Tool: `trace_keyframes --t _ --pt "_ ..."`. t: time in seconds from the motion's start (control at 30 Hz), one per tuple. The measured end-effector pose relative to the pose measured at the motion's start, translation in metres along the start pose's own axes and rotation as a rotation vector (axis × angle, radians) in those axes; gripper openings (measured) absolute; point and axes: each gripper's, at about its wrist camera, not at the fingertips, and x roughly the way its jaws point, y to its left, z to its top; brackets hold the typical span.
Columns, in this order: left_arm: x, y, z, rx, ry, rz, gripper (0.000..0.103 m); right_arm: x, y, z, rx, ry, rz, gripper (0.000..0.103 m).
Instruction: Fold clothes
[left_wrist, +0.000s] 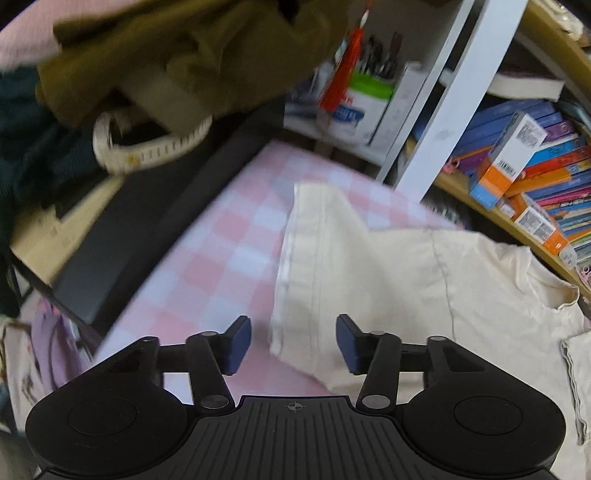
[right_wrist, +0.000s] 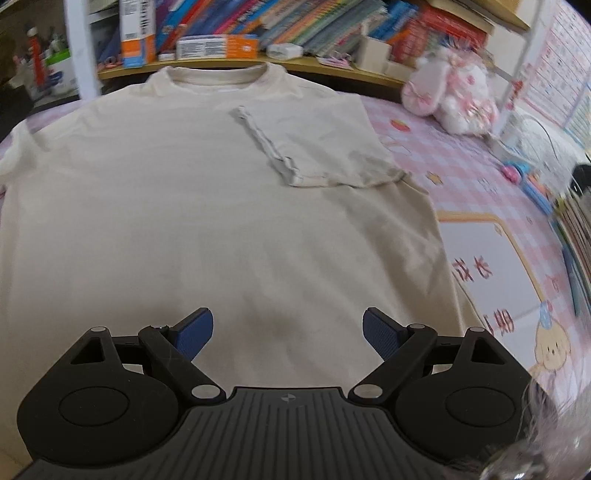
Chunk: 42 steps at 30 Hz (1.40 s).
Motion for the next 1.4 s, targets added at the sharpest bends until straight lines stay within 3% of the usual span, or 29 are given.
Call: trace_keyframes --t 0.1,0.13,0.2,0.3,0.4,0.5,0.6,0.73,0.8,0.83,0.9,0.97,1.03,1.2,1.3,1.4 --pt "0.002 -0.001 -0.002 -0.016 -0.028 0.025 0.034 0.0 -0.005 -0.002 0.017 0.003 -0.002 0.088" --pt "0.003 0.0 -0.002 -0.03 -0.034 0.032 0.017 -0.001 -0.006 -0.003 0.014 0.003 -0.002 0.088" --pt "0.003 0.007 -0.001 -0.103 -0.029 0.029 0.003 -0.001 -0.008 -0.005 0.011 0.005 -0.002 0.088" --pt "-0.009 0.032 -0.001 -0.363 -0.048 -0.052 0.0 -0.001 -0.015 -0.008 0.025 0.01 -0.004 0.088" --pt "-0.032 0.029 0.006 -0.444 -0.115 -0.102 0.0 0.001 -0.026 -0.011 0.056 0.011 -0.003 0.088" --pt "-0.051 -0.01 0.021 -0.333 -0.167 -0.188 0.0 0.005 -0.038 -0.009 0.083 0.003 0.009 0.088" --pt "-0.064 -0.075 0.026 -0.089 -0.173 -0.282 0.0 0.01 -0.046 -0.005 0.093 -0.003 0.032 0.088" --pt "-0.058 -0.161 -0.013 0.347 -0.04 -0.369 0.0 0.013 -0.055 0.0 0.089 -0.018 0.06 0.088" --pt "-0.047 -0.18 -0.04 0.482 0.036 -0.374 0.002 0.016 -0.059 0.002 0.091 -0.018 0.069 0.088" --pt "-0.041 -0.182 -0.049 0.516 0.073 -0.363 0.012 0.017 -0.062 0.002 0.093 -0.015 0.074 0.088" --pt "-0.031 -0.182 -0.06 0.542 0.122 -0.3 0.014 0.02 -0.066 0.002 0.095 -0.005 0.079 0.088" --pt "-0.032 -0.173 -0.06 0.512 0.127 -0.243 0.03 0.023 -0.07 0.0 0.096 0.008 0.081 0.088" --pt "-0.039 -0.158 -0.05 0.442 0.093 -0.247 0.05 0.025 -0.074 -0.001 0.1 0.02 0.079 0.088" --pt "-0.037 -0.163 -0.024 0.392 0.009 -0.212 0.052 0.031 -0.082 -0.005 0.12 0.04 0.075 0.089" --pt "-0.019 -0.199 -0.015 0.468 -0.029 -0.19 0.052 0.03 -0.081 -0.005 0.111 0.037 0.076 0.089" --pt "0.01 -0.239 -0.013 0.578 -0.073 -0.083 0.051 0.03 -0.083 -0.006 0.104 0.038 0.078 0.089"
